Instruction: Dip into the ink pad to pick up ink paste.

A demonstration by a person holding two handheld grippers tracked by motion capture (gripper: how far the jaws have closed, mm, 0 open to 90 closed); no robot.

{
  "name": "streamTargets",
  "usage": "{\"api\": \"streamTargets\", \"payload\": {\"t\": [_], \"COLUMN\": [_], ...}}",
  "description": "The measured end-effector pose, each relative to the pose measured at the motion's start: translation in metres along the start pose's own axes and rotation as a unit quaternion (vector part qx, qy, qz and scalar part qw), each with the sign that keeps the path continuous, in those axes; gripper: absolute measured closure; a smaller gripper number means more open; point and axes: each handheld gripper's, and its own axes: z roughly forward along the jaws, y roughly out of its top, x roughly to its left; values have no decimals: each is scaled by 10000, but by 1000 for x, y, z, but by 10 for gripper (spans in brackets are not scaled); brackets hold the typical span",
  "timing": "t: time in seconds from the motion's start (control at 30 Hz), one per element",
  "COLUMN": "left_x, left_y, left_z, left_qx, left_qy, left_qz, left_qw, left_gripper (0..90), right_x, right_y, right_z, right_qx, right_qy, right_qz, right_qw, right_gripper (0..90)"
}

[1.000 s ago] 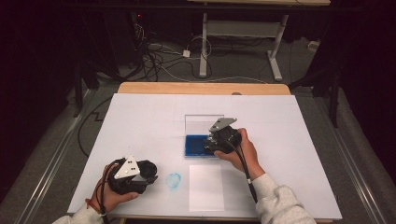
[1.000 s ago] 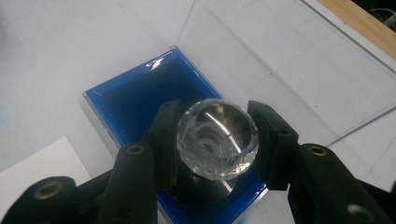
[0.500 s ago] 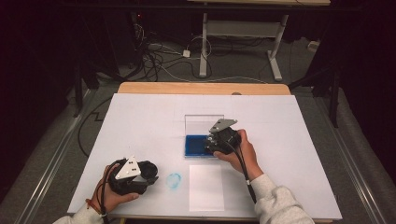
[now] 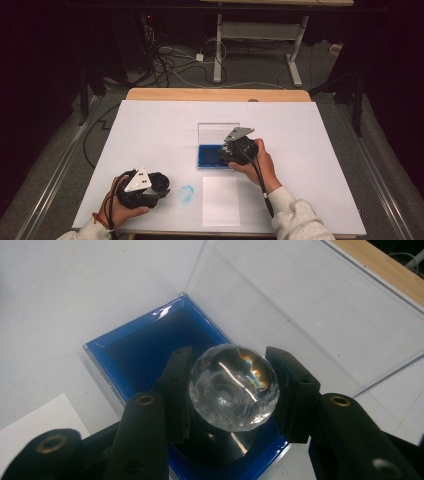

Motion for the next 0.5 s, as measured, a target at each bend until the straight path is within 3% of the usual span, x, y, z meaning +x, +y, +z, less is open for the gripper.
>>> {"api": "streamTargets", "payload": {"t": [0.27,0.5], "left_x": [0,0], "left_y": [-1,-1], "left_z": [-2,-2], "left_qx": [-22,-12], "left_qy": [17,-1], "left_qz": [-1,-4], "left_qw": [10000,10000], "left_gripper": [366,366], "right_x": [-5,2], "right_y": [-3,0], "right_z": [-2,1], "right_qx": [-43,-17], "right_qy": [68,-66], "right_qz": [67,-96], "right_qw": [9999,9999], "right_gripper": [575,575]}}
